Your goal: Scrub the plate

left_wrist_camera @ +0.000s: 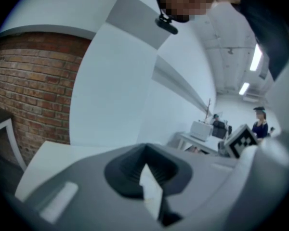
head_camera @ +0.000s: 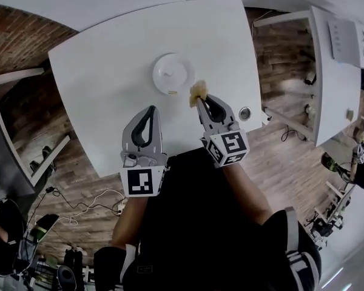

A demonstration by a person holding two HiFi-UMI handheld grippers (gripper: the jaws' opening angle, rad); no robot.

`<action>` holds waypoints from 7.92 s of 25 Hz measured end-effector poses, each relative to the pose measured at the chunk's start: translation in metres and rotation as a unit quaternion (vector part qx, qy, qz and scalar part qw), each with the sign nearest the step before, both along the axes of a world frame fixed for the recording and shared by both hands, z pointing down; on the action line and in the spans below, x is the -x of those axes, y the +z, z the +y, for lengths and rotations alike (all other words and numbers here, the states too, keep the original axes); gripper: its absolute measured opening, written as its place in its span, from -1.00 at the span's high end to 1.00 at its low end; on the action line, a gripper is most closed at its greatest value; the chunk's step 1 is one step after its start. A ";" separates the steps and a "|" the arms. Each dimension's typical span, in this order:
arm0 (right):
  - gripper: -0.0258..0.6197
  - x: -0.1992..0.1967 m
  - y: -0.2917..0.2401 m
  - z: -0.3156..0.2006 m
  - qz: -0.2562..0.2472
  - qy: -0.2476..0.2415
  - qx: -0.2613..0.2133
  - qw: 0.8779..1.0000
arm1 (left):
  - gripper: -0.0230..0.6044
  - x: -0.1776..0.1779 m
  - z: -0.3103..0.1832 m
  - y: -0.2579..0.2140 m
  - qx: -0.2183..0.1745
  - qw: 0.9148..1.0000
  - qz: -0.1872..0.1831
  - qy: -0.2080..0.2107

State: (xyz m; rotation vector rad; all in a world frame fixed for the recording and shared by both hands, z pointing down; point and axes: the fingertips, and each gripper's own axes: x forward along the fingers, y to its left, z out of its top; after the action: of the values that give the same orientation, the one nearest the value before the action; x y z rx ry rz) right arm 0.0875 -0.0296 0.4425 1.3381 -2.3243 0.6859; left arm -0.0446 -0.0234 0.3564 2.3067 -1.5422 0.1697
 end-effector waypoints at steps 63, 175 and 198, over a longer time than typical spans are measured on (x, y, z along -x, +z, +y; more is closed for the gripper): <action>0.79 0.111 0.101 -0.044 0.022 -0.131 0.078 0.988 | 0.93 0.052 0.008 0.050 0.046 0.995 0.020 -0.087; 0.79 0.066 0.109 -0.067 0.023 -0.072 0.085 0.993 | 0.93 0.047 0.007 0.062 0.058 0.995 0.028 -0.079; 0.79 0.032 0.109 -0.079 0.019 -0.033 0.077 0.996 | 0.93 0.023 -0.002 0.059 0.053 0.997 0.029 -0.048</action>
State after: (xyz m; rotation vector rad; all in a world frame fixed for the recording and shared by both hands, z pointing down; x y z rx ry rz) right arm 0.0555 -0.1085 0.5510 1.1921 -2.2247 0.7938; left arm -0.0678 -0.0258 0.4157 2.1321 -1.5718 0.1545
